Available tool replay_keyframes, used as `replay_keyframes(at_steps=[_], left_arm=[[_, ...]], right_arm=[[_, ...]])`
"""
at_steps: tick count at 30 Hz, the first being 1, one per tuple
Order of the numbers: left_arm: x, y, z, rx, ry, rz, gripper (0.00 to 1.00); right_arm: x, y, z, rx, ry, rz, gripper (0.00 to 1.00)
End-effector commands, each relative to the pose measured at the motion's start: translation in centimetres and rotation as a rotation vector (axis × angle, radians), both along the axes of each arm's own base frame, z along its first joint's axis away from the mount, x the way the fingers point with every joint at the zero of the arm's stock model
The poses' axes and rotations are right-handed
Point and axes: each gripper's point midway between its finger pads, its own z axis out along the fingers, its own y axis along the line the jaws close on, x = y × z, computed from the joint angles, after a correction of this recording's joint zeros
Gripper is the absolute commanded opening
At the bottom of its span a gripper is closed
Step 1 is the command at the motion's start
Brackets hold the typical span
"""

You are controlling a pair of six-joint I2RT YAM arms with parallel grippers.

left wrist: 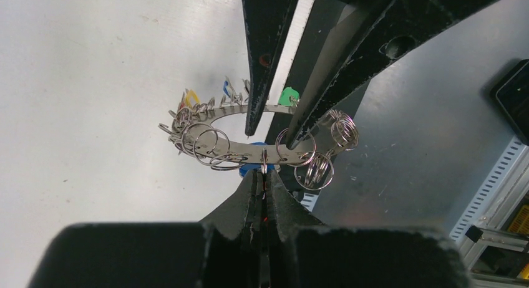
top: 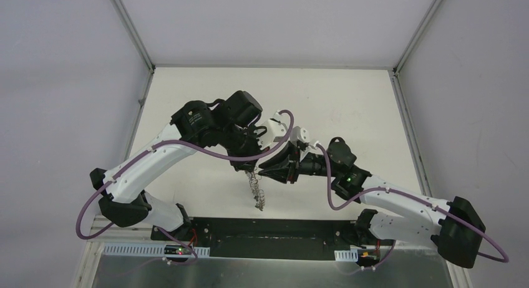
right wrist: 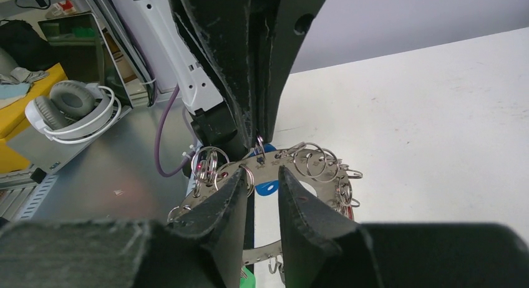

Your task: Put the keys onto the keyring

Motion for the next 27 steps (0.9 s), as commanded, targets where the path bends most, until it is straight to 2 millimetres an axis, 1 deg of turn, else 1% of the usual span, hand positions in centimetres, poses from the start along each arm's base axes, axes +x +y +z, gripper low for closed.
replay_keyframes(at_steps=[1,10,14,20,22,25,26,27], left_arm=[[0.2,-0.2,1.5,-0.043,-0.039,-0.006,0.0],[-0.2,-0.5,1.3,-0.071,-0.035,-0.028,0.0],[-0.3,-0.5,1.4,-0.085,-0.041,-0.031,0.0],[-0.6,-0.5,1.5,-0.109,-0.048,-0.041,0.0],[-0.7,-0.5,1.6,-0.118,-0.051,-0.045,0.0],[-0.8,-0.6,1.7,-0.137,-0.055,-0.051,0.0],[-0.7,-0.6,1.8,-0.144,-0.058,-0.052,0.0],[-0.7,-0.6,1.9,-0.148,-0.062,-0.052,0.0]], right_arm=[[-0.8,0.7,4.1,0.101,-0.07,0.052,0.25],[-1.2,1.6,4.1,0.105,-0.072,0.076,0.23],[-1.3,2.0,4.0,0.104,-0.072,0.088,0.14],[-1.4,2.3,3.6,0.1,-0.069,0.103,0.08],[-1.4,2.4,3.7,0.102,-0.071,0.104,0.08],[-1.5,2.5,3.6,0.098,-0.071,0.114,0.12],[-1.6,2.6,3.6,0.098,-0.074,0.12,0.11],[-1.7,2.6,3.6,0.097,-0.075,0.125,0.09]])
